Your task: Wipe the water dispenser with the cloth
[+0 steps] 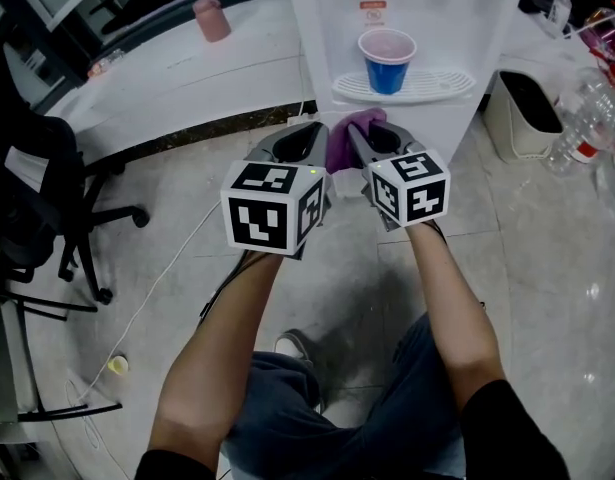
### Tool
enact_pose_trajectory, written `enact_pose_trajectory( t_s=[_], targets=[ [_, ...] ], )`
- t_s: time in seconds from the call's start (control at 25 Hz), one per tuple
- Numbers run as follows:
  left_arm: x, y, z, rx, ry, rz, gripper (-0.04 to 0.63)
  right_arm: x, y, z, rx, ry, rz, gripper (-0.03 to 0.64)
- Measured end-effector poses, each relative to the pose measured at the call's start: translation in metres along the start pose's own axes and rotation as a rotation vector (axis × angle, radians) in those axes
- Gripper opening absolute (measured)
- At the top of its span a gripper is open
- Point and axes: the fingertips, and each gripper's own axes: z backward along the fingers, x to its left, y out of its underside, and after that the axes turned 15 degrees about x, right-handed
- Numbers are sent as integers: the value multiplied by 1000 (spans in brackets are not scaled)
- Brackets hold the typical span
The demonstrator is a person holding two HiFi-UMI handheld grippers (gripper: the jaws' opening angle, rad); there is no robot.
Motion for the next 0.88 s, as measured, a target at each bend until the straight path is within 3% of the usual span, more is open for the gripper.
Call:
enact_pose_trajectory(
  t_s=[0.88],
  targets=[
    [-74,-17,-56,5,150,-31,26,-146,25,94,-30,258,-129,32]
  ],
)
